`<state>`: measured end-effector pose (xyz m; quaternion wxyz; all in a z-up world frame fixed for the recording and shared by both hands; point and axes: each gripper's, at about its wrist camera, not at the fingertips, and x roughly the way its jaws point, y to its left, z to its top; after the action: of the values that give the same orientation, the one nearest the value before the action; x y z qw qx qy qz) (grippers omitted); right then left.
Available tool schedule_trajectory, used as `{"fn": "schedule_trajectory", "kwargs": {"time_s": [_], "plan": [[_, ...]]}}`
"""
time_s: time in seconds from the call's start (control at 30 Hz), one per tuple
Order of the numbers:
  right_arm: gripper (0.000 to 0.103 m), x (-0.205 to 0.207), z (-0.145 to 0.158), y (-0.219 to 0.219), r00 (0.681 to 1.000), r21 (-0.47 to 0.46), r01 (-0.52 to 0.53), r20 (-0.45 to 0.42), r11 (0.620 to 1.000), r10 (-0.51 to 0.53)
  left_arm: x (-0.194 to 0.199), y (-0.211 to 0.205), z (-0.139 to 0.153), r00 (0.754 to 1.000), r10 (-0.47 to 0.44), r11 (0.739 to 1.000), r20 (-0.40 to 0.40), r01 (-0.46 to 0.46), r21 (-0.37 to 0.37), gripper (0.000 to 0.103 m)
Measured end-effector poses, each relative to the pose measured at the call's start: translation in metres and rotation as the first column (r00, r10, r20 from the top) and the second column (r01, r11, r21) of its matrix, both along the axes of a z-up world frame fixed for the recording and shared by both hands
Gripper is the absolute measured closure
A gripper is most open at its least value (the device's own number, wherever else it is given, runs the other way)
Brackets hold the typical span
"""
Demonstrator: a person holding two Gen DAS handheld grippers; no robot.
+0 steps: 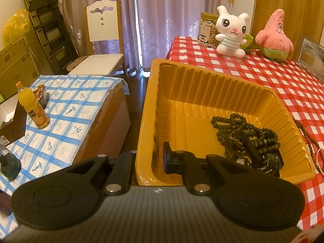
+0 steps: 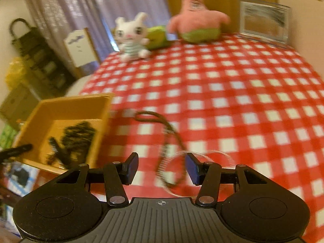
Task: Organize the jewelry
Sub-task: 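Grasp the pearl strand on the tablecloth with the right tool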
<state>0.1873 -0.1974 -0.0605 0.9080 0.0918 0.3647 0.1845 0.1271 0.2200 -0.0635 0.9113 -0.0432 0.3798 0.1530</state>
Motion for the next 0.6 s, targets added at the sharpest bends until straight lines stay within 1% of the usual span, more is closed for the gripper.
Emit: {"fn": "schedule_trajectory", "kwargs": {"time_s": [0.2, 0.27, 0.37, 0.43, 0.53, 0.57, 0.6], "plan": [[0.051, 0.000, -0.024, -0.022, 0.998, -0.075, 0.058, -0.017, 0.995, -0.059, 0.000, 0.000, -0.001, 1.000, 0.003, 1.000, -0.002, -0.003, 0.003, 0.093], [0.051, 0.002, -0.031, -0.025, 0.998, -0.092, 0.057, -0.019, 0.994, -0.059, -0.001, 0.000, -0.001, 1.000, 0.005, 1.000, -0.005, -0.005, 0.004, 0.093], [0.051, 0.006, -0.036, -0.023, 0.999, -0.118, 0.030, -0.009, 0.993, -0.031, -0.001, 0.000, -0.002, 1.000, 0.010, 1.000, -0.009, -0.010, 0.005, 0.093], [0.051, 0.009, -0.037, -0.019, 1.000, -0.099, 0.005, -0.006, 0.995, -0.005, -0.001, 0.000, -0.002, 1.000, 0.011, 1.000, -0.011, -0.011, 0.008, 0.093], [0.052, 0.015, -0.036, -0.009, 0.999, -0.036, -0.035, -0.006, 0.999, 0.035, -0.001, -0.002, -0.002, 1.000, 0.013, 1.000, -0.014, -0.013, 0.010, 0.093], [0.053, 0.017, -0.037, -0.004, 0.999, -0.022, -0.048, -0.010, 0.999, 0.048, -0.001, -0.002, -0.002, 1.000, 0.014, 1.000, -0.015, -0.014, 0.010, 0.093], [0.056, 0.020, -0.038, 0.002, 0.998, -0.014, -0.065, -0.015, 0.998, 0.064, -0.001, -0.002, -0.002, 1.000, 0.014, 1.000, -0.014, -0.014, 0.010, 0.093]]}}
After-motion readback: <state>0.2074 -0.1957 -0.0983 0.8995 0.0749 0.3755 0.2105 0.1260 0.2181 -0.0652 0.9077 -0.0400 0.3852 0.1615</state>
